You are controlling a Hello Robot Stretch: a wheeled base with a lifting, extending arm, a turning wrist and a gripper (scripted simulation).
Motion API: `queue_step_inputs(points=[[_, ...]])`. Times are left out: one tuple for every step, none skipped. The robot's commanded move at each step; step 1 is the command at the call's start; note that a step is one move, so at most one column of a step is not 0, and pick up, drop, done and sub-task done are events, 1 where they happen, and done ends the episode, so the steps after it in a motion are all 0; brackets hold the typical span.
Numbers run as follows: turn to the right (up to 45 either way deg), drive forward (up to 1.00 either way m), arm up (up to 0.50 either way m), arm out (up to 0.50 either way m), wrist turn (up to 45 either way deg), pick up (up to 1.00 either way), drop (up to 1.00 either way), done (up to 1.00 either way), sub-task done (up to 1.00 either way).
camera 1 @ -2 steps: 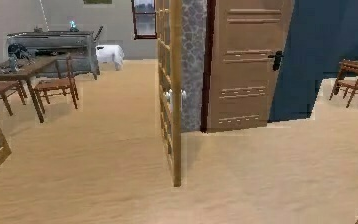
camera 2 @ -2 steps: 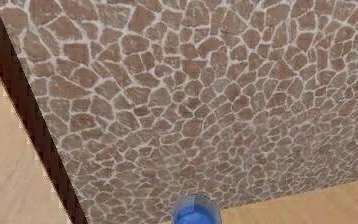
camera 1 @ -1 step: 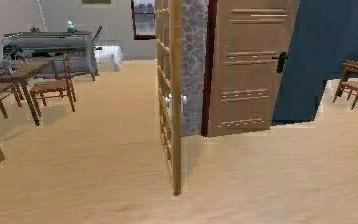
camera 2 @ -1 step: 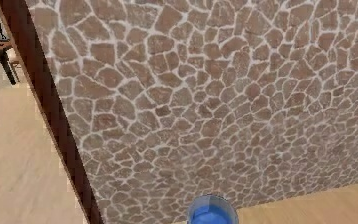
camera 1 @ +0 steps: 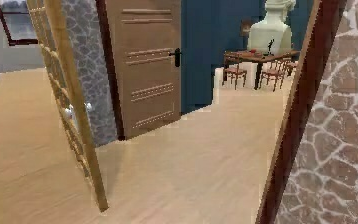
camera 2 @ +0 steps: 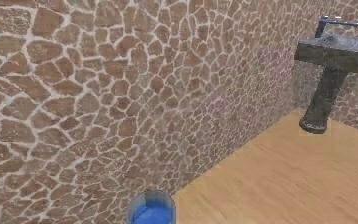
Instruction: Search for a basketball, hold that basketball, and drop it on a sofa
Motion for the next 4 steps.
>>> queue_step_inputs(points=[[0.0,0.95,0.00,0.00,0.0,0.00,0.00,0.00,0.00],[30.0,0.00,0.00,0.00,0.0,0.00,0.00,0.00,0.00],[0.0,1.00,0.00,0.00,0.0,0.00,0.00,0.00,0.00],[0.0,1.00,0.00,0.00,0.0,0.00,0.00,0.00,0.00]])
